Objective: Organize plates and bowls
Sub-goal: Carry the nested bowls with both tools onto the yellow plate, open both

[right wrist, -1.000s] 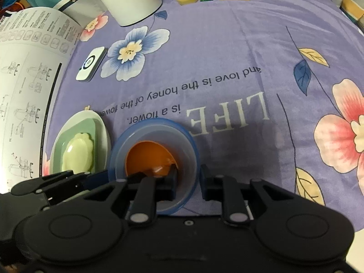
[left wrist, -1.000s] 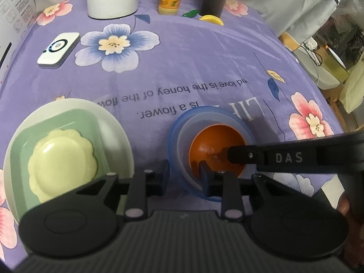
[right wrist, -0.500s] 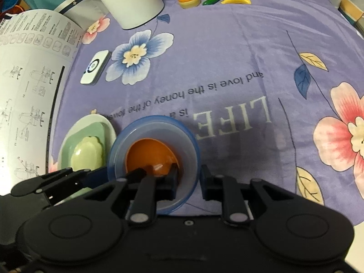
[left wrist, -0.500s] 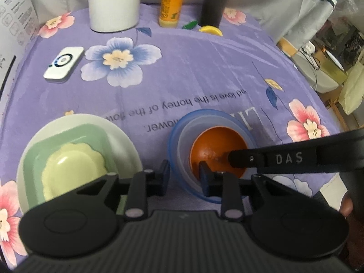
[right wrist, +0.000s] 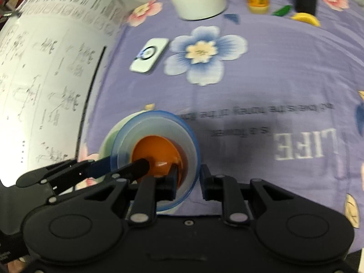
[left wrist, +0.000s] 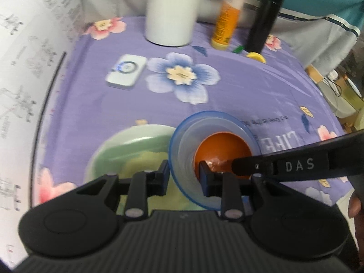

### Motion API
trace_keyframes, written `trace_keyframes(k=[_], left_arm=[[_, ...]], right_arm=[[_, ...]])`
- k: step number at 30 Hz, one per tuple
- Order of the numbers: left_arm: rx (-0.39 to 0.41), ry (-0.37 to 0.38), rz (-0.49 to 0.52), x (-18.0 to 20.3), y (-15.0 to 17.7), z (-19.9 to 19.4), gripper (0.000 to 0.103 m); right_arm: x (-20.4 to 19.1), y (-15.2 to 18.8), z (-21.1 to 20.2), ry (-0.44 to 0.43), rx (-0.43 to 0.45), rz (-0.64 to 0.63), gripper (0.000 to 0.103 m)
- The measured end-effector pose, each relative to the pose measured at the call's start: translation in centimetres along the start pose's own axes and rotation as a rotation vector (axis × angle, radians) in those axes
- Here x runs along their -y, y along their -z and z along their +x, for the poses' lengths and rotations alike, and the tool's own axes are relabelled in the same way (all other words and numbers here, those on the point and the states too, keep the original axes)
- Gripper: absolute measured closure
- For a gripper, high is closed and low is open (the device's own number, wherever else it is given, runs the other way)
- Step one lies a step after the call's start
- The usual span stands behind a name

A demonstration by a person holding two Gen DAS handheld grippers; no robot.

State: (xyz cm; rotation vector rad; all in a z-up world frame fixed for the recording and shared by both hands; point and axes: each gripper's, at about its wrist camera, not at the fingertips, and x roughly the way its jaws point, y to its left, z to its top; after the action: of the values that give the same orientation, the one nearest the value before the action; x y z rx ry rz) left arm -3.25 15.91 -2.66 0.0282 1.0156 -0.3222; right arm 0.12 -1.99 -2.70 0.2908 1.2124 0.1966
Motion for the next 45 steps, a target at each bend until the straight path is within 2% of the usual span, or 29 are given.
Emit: trace_keyframes(k=[13,20,33,39,45], left_arm=[[-0.050,-0.050,-0.021,-4.5,0.8,0.2,0.078],[-0.078,-0.042,-0.037,-5.4,1.2,1.5,0.078],[-0.088,-0.038,-0.057,-5.6,1.3,2.9,0.077],[-0.079,-0.041,-0.087,-6.1,1.4,3.2,0.063],[-0.075,-0.050,-0.094,-6.3,1.6,3.3,0.057]], right_arm=[[-4.9,-1.0,3.8,-0.018,-0.113,-0.032,0.083],[-5.3,-0.9,5.2,-0.005,-0.159,-0.037,0.083],[-5.3,-1.4,6.7,0.013,-0.170,-0.047,0.083],[-5.7,-1.4,6.3,0.046,-0.132,-0.097,0.079],[-5.4,-1.3,6.1,0.052,-0.120,-0.109,0.075]])
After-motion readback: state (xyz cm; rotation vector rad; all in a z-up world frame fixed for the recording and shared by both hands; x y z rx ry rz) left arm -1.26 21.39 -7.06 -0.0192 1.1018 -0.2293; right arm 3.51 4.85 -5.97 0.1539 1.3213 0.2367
